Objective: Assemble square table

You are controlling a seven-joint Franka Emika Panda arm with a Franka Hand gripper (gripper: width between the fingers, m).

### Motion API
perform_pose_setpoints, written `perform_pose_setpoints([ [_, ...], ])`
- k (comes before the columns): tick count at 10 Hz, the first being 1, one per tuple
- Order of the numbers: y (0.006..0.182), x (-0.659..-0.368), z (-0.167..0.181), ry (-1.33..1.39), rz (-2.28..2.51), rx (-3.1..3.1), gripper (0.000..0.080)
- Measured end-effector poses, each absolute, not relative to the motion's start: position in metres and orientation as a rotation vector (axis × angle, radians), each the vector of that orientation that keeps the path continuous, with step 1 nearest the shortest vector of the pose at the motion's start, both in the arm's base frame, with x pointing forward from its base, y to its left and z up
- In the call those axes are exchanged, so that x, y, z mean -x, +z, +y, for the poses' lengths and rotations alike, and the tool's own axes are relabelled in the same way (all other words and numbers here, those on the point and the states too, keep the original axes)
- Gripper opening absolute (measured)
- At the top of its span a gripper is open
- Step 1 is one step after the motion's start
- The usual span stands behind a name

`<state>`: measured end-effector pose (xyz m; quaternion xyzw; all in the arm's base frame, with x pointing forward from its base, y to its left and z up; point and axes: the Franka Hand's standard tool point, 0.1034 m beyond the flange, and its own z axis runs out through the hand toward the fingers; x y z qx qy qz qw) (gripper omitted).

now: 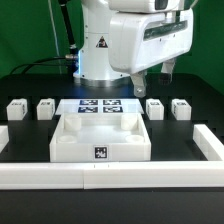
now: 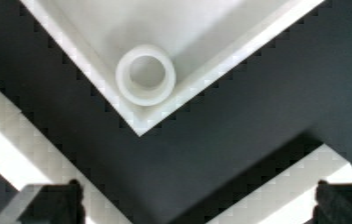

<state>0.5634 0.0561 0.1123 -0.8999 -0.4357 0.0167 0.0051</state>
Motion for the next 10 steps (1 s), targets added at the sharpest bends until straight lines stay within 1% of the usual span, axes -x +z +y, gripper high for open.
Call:
perform_pose_setpoints([
  [10,0.1119,-0.5632,0.0561,0.053,-1.364,2.818,0.0650],
])
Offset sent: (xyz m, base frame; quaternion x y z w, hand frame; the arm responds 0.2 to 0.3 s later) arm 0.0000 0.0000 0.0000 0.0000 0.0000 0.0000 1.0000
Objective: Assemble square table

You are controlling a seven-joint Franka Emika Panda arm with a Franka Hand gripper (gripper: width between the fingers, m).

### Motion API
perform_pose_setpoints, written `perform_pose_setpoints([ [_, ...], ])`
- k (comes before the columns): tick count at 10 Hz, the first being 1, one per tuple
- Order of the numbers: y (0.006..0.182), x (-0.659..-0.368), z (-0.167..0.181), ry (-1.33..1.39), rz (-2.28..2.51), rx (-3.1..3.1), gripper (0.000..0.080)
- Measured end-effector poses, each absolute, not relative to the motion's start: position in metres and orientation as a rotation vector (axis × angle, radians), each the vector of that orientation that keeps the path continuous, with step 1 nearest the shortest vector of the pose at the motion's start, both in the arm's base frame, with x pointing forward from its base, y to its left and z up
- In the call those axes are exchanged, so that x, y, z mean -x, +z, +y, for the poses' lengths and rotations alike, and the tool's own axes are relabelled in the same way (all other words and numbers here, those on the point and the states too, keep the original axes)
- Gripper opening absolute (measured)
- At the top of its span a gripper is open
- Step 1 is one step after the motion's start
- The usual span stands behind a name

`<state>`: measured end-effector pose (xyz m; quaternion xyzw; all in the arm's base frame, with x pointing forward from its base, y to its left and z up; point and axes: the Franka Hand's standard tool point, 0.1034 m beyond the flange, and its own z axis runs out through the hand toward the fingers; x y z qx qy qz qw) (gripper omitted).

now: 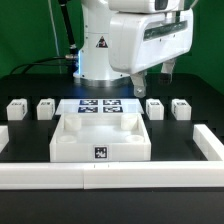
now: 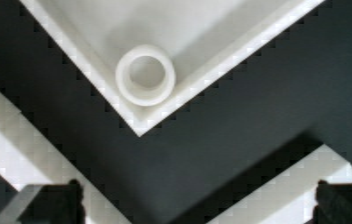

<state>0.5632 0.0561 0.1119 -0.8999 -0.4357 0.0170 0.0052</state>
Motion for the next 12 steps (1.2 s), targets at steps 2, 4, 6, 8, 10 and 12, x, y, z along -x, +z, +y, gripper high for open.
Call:
perform_pose_setpoints([
  [2,0.112,-0.563,0.056,0.054,-1.397,2.801,0.0650],
  [4,0.105,-0.543,0.043,0.049,-1.496,2.752,0.0650],
  [6,0.080,-0.494,0.013,0.055,-1.789,2.556,0.0650],
  [8,0.056,-0.465,-0.004,0.011,-2.071,2.339,0.0650],
  [10,0.019,-0.437,-0.023,-0.006,-2.197,2.197,0.0650],
  [12,0.010,-0.438,-0.024,-0.021,-2.202,2.196,0.0650],
])
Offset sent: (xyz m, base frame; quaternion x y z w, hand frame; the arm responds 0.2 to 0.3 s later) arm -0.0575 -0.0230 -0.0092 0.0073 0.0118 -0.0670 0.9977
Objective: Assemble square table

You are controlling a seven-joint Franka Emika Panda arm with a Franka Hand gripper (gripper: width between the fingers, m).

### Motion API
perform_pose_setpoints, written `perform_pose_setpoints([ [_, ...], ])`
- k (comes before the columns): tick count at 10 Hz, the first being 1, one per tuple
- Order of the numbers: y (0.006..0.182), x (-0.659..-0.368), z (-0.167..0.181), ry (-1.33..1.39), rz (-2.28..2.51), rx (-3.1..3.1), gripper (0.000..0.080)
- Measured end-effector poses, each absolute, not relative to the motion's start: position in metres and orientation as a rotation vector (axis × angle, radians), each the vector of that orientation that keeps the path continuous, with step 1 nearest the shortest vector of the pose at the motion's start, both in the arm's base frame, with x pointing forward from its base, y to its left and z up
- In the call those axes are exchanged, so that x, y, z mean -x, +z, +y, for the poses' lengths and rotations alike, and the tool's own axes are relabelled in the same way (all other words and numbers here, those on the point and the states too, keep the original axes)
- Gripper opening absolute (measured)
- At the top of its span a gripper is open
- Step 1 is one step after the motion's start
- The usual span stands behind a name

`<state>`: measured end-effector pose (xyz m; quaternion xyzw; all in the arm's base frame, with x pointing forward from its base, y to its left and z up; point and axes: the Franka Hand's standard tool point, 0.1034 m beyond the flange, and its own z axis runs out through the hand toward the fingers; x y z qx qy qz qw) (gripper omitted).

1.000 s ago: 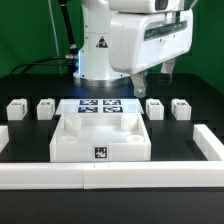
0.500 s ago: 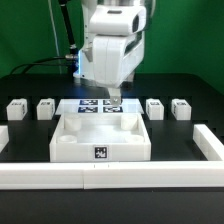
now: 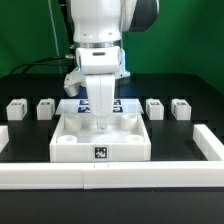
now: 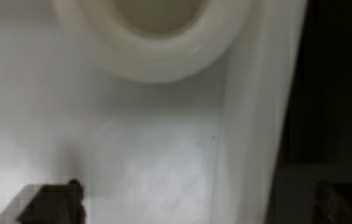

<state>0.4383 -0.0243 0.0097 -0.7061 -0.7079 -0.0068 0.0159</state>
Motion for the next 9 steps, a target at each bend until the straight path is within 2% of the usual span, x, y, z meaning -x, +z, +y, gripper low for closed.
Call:
perform_pose_setpoints([
  [1,0.0093,-0.4380,-0.0247,-0.020,-2.201,2.196,0.0650],
  [4,0.0082,-0.4370,-0.0248,-0.017,-2.198,2.196,0.0255],
  [5,0.0078,-0.4367,-0.0248,-0.017,-2.198,2.195,0.0255],
  [6,0.0078,-0.4368,-0.0251,-0.017,-2.197,2.197,0.0071],
  [9,0.0082,-0.4377,-0.0252,-0.021,-2.199,2.200,0.0054],
])
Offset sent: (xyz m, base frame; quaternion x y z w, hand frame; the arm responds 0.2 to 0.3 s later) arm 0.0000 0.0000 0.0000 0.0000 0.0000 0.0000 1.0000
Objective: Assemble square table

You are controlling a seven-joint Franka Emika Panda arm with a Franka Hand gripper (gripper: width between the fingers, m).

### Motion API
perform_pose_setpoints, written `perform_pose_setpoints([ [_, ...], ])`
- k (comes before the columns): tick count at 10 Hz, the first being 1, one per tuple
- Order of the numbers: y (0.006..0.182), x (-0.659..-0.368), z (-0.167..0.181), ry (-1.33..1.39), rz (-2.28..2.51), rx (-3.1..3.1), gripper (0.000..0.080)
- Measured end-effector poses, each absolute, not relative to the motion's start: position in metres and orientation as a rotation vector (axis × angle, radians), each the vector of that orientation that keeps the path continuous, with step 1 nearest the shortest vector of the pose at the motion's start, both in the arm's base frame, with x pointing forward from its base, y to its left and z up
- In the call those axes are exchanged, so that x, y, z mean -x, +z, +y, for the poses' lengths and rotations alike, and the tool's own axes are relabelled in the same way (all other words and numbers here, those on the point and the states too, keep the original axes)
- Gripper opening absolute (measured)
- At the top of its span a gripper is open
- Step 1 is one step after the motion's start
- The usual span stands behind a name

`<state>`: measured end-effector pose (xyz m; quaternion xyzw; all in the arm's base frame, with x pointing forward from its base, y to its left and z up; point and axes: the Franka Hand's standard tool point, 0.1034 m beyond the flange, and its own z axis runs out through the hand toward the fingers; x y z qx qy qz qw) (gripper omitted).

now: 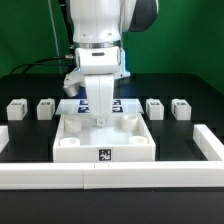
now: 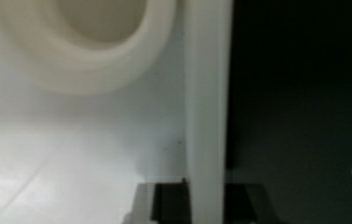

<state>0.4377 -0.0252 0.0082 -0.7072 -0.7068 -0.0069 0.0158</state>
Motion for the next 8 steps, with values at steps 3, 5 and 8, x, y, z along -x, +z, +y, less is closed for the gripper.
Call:
perform_pose_setpoints([
  [3,0.008,-0.438,-0.025,-0.021,-2.199,2.200,0.0054],
  [5,0.008,-0.438,-0.024,-0.023,-2.195,2.203,0.0054],
  [8,0.008,-0.462,0.018,-0.076,-2.104,2.291,0.0054],
])
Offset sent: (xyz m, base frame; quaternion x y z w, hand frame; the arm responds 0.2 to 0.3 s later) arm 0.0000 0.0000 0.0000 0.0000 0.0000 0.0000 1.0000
